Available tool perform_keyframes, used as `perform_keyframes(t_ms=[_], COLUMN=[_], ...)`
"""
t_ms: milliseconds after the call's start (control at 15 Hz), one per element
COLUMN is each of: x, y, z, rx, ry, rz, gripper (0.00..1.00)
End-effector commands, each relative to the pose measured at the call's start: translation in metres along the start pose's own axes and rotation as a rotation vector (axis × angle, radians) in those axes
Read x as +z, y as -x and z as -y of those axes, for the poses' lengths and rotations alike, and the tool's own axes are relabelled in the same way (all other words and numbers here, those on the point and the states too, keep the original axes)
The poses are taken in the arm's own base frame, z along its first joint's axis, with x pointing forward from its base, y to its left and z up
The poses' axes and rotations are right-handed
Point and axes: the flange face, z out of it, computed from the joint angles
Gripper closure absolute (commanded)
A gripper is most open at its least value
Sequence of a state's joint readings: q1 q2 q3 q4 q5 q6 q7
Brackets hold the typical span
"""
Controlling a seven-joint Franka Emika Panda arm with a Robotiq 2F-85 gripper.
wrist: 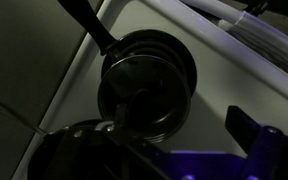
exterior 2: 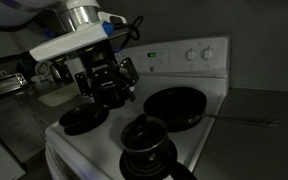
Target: Remove the lid from the front right pot and put it on the stove
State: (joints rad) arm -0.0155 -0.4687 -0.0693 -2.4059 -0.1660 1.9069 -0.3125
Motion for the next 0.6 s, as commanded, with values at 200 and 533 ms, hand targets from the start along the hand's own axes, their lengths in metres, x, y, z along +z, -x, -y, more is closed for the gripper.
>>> perform_keyframes(t_ms=[200, 533], x=[-0.090, -0.077], y=[-0.018, -0.020], z=[0.143, 0.128], rx=[-0.036, -0.023], ry=[0.032, 0.039], rz=[-0.050, -0.055], gripper=[0.00, 0.00])
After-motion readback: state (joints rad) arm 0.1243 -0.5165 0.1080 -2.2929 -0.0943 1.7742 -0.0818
